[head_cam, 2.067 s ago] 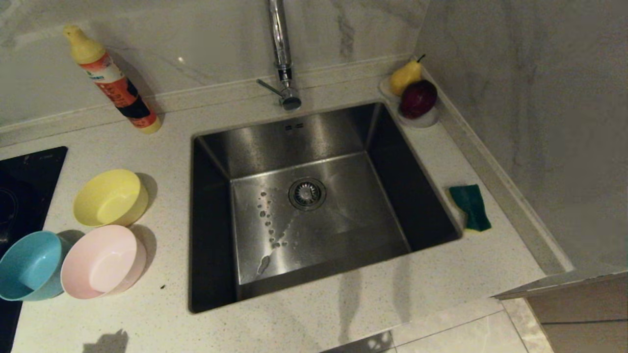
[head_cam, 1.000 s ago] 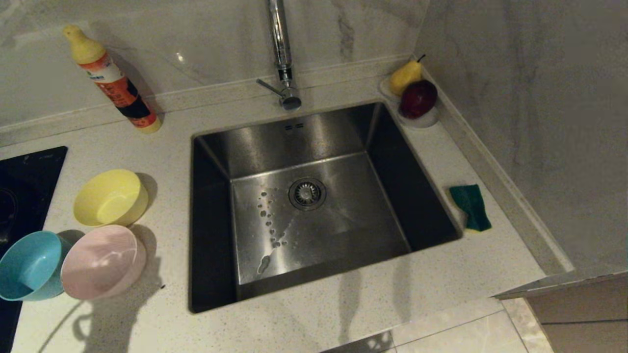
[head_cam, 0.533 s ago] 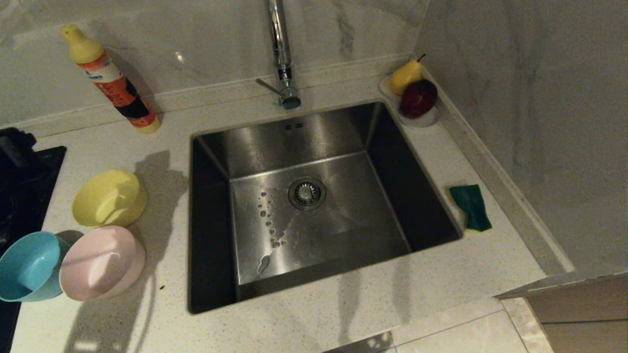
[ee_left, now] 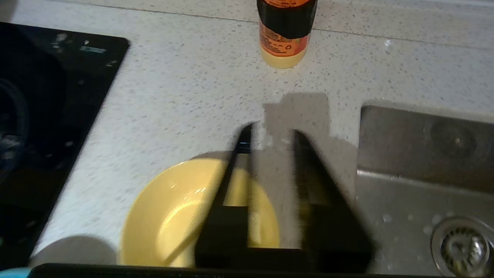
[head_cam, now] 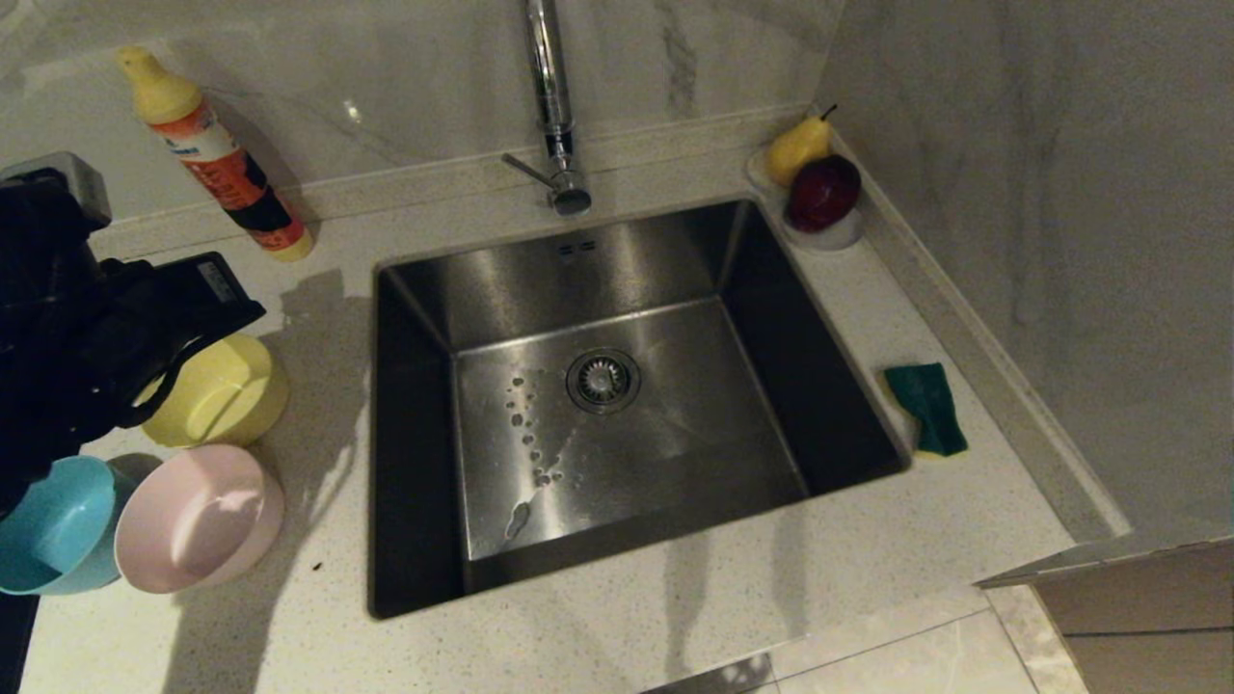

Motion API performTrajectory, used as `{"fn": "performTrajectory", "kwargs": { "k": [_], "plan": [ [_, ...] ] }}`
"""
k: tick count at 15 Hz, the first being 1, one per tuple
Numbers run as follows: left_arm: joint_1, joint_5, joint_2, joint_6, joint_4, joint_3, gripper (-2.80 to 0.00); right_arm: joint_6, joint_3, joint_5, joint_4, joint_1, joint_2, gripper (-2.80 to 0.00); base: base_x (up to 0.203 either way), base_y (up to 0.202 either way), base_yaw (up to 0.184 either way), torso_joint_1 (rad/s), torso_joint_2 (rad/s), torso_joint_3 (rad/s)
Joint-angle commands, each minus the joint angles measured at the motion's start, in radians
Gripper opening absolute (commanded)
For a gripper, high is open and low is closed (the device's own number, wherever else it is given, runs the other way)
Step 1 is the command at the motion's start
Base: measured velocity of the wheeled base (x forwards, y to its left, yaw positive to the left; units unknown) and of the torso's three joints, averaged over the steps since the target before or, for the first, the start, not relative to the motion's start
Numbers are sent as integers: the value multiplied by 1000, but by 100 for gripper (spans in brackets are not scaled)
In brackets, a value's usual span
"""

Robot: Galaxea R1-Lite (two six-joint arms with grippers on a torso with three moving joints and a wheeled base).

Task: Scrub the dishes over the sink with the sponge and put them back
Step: Grab the dish soap

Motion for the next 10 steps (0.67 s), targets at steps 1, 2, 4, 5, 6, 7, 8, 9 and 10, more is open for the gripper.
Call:
{"fn": "performTrajectory", "kwargs": {
  "k": [1,2,4,5,6,7,8,9,10],
  "plan": [
    [0,4,59,-16,-14,-30,0,0,0,1,0,0,-2,-280,0,0,0,0,0,0],
    [0,12,66,-29,-14,-43,0,0,0,1,0,0,-2,-280,0,0,0,0,0,0],
    [4,34,77,-41,-15,-55,0,0,0,1,0,0,-2,-280,0,0,0,0,0,0],
    [17,37,91,-53,-18,-64,0,0,0,1,0,0,-2,-280,0,0,0,0,0,0],
    [28,37,102,-61,-29,-70,0,0,0,1,0,0,-2,-280,0,0,0,0,0,0],
    [35,36,111,-62,-43,-72,0,0,0,1,0,0,-2,-280,0,0,0,0,0,0],
    [44,36,124,-62,-64,-75,0,0,0,1,0,0,-2,-280,0,0,0,0,0,0],
    [49,39,146,-62,-82,-90,0,0,0,1,0,0,-2,-280,0,0,0,0,0,0],
    [58,40,166,-62,-94,-114,0,0,0,1,0,0,-2,-280,0,0,0,0,0,0]
  ]
}}
